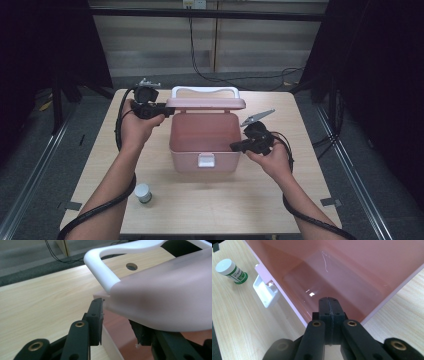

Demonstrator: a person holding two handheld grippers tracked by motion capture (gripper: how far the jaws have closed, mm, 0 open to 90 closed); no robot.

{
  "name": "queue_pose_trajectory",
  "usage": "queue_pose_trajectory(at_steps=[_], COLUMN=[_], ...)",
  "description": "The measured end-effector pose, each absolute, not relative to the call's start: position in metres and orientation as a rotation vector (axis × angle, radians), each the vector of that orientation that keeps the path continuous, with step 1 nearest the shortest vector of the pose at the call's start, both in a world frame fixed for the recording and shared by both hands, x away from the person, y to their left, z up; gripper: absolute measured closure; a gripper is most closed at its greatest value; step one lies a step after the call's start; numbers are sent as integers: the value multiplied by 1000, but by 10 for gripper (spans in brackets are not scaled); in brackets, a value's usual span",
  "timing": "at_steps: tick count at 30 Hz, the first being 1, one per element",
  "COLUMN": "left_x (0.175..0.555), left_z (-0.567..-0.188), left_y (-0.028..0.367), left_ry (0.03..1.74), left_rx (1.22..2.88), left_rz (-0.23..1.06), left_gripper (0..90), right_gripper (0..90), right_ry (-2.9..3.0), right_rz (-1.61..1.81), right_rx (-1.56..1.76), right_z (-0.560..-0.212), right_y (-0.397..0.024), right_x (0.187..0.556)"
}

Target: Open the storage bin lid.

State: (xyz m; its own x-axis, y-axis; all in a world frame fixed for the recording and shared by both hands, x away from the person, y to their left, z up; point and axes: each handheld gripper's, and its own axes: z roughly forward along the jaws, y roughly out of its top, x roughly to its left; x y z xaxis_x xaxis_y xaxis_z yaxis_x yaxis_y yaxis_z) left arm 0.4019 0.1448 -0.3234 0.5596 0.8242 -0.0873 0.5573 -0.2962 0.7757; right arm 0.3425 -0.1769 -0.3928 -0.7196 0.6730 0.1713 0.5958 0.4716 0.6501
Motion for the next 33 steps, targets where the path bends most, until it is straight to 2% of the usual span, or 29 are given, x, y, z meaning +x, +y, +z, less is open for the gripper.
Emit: queue_pose_trajectory(at_steps=[11, 19, 33], left_x=[405, 407, 408], left_z=[-318, -317, -313], left_y=[142, 139, 137], left_ry=[1091, 1084, 1126], left_rx=[1976, 1996, 2022], left_rz=[448, 464, 470], left_gripper=[642, 715, 764], right_gripper=[900, 900, 900], right_ry=[2600, 2604, 2627], right_rz=[1085, 1091, 1083], right_rx=[1121, 1122, 1100], right_z=[-393, -394, -396], right_y=[-177, -176, -173], right_x=[342, 343, 341])
